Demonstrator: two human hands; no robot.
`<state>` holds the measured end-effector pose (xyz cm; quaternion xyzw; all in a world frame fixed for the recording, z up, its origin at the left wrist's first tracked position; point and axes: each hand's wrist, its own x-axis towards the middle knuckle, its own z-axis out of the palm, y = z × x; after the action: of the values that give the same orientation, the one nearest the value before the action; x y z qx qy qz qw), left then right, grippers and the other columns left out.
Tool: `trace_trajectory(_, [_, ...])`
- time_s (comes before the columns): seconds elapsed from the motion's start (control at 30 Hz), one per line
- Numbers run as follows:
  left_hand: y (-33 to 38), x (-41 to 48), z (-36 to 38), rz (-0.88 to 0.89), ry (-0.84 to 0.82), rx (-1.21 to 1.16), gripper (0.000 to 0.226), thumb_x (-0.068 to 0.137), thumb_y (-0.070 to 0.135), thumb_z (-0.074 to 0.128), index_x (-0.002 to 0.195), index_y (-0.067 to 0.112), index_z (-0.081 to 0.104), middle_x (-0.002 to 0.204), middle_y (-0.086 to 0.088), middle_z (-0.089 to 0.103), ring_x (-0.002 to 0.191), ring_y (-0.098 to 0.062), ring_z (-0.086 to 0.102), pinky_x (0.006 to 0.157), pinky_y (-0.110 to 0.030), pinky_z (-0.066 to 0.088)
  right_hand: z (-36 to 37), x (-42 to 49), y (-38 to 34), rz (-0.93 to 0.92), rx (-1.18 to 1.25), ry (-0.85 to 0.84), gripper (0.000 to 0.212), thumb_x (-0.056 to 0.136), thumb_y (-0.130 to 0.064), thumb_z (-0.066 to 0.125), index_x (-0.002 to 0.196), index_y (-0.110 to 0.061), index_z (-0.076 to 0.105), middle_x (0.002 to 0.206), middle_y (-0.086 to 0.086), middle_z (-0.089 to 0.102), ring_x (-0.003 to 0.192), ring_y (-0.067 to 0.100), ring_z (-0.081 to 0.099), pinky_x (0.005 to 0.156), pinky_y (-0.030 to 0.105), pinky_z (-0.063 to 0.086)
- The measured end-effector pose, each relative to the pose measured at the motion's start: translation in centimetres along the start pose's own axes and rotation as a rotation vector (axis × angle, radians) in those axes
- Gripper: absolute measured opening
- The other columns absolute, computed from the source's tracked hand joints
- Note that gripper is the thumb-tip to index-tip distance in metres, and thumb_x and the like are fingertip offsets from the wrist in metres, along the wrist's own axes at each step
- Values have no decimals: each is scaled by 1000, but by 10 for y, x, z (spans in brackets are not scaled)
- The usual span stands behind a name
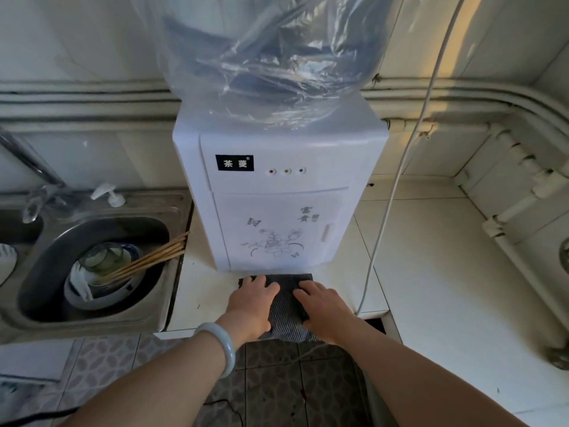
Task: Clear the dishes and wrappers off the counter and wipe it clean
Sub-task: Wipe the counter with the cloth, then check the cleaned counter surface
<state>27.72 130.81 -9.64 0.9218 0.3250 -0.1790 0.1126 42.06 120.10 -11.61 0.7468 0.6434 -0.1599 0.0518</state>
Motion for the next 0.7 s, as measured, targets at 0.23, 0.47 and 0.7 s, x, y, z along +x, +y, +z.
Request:
trace_trajectory(0.23, [2, 9, -6, -2, -78, 41, 69, 71, 33, 80, 126, 25, 40, 129, -3, 39, 119, -29, 39, 85, -39, 47, 3, 0, -3, 32, 9, 20, 54, 87, -19, 58, 138, -15, 40, 145, 7, 35, 135, 26, 31, 105, 43, 38])
trace_trajectory(0.47, [6, 0, 1, -30, -26, 2, 66, 78, 27, 75, 132, 25, 38, 132, -3, 35, 122, -29, 35, 85, -38, 49, 1, 2, -5, 50, 5, -2, 51, 86, -19, 59, 134, -15, 41, 143, 8, 35, 133, 27, 33, 101, 43, 42])
trace_trajectory(0.7, [4, -7, 6, -20, -13, 5, 68, 83, 30, 70, 139, 24, 32, 135, -3, 33, 124, -28, 33, 89, -38, 47, -3, -6, -6, 53, -5, -78, 72, 88, -22, 61, 150, -18, 24, 158, 5, 15, 145, 23, 15, 112, 46, 30])
